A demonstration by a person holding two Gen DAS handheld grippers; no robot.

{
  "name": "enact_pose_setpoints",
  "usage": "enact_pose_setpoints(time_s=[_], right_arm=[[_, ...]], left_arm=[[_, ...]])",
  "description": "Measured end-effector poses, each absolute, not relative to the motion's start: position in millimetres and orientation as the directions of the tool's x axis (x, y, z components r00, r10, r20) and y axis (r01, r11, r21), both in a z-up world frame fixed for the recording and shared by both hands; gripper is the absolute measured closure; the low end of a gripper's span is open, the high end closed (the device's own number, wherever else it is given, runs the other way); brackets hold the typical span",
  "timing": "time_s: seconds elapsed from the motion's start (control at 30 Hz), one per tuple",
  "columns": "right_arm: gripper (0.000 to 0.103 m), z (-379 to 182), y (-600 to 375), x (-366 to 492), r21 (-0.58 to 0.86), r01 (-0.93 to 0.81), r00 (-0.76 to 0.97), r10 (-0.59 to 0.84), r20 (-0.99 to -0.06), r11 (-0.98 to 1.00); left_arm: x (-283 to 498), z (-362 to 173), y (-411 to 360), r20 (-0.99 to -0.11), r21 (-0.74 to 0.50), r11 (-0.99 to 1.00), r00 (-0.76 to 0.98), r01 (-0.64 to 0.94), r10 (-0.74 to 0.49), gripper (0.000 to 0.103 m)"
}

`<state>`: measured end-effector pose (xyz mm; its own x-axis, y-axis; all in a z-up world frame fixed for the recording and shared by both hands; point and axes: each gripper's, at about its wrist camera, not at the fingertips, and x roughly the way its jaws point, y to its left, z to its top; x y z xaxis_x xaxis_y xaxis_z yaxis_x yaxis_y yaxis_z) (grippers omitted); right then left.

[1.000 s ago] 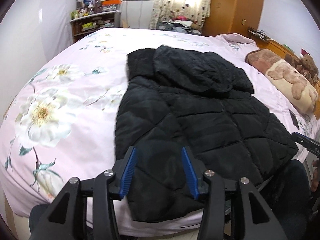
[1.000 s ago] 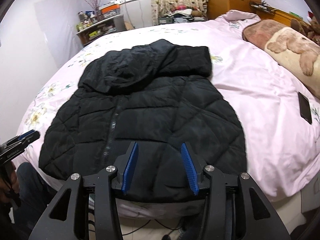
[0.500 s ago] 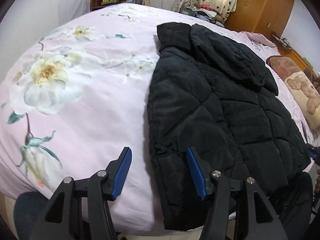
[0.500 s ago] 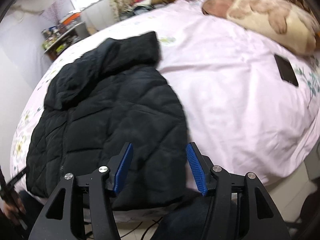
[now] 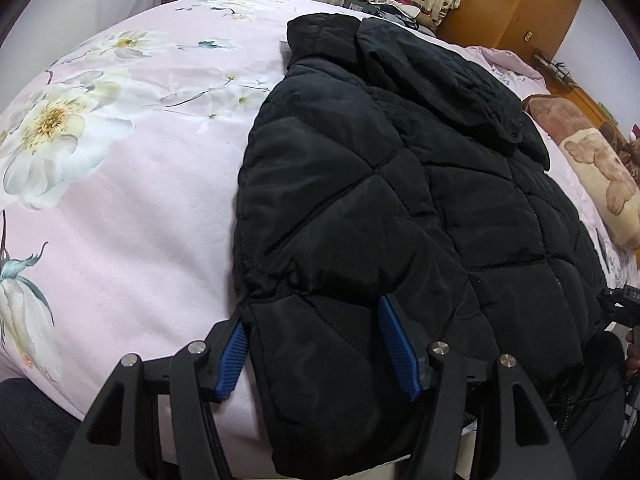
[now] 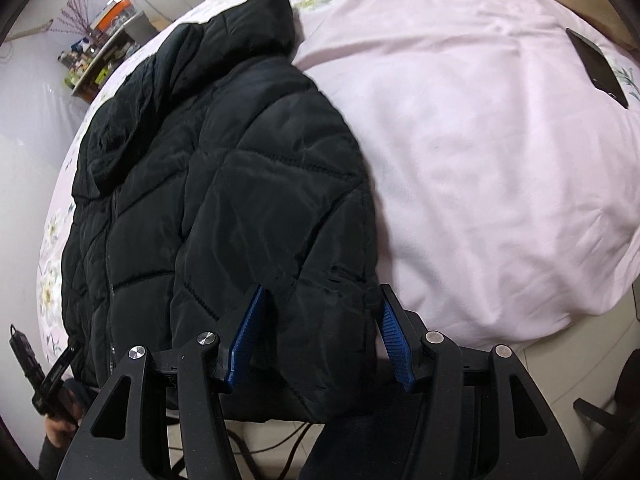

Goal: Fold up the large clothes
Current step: 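Grasp the jacket's side edge with the left tool while the right tool grasps it too, then lift the side edge with both tools and fold it over the jacket body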

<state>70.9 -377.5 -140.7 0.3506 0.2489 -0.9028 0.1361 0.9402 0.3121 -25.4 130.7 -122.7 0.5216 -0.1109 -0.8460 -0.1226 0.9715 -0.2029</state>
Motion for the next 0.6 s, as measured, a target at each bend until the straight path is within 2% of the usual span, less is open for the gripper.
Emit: enact_pose_setpoints(time_s=[0.07, 0.13, 0.17, 0.23, 0.37, 0.6], right_arm=[[0.054, -141.1, -373.8, 72.2, 0.308, 0.127, 0.344, 0.249, -0.905, 0.943], [0.070, -137.7, -368.7, 71.8, 0.297, 0.110, 0.353, 0.242, -0.904, 0.948], [0.075, -135.5, -365.8, 71.5, 0.294, 0.104, 0.361, 0.239, -0.901, 0.950], [0.085, -128.6, -361.4, 69.0, 0.298, 0.089, 0.385, 0.243, -0.890, 0.950], [0.089, -113.4, -356.5, 63.1, 0.318, 0.067, 0.429, 0.261, -0.865, 0.946], [0.090, -79.4, -353.3, 51.8, 0.360, 0.020, 0.490, 0.304, -0.817, 0.933]], left_arm=[[-25.3, -120.8, 128.0, -0.848, -0.189, 0.976, 0.518, -0.106, -0.108, 0.051], [-25.1, -116.3, 121.8, -0.851, -0.158, 0.984, 0.517, -0.084, -0.092, 0.067], [-24.9, -112.9, 118.2, -0.850, -0.143, 0.987, 0.519, -0.071, -0.086, 0.074], [-25.5, -104.9, 111.1, -0.848, -0.106, 0.993, 0.526, -0.050, -0.064, 0.081], [-30.0, -87.4, 107.1, -0.830, -0.088, 0.996, 0.556, -0.034, -0.054, 0.086], [-43.1, -47.1, 117.1, -0.771, -0.109, 0.994, 0.633, -0.017, -0.074, 0.088]])
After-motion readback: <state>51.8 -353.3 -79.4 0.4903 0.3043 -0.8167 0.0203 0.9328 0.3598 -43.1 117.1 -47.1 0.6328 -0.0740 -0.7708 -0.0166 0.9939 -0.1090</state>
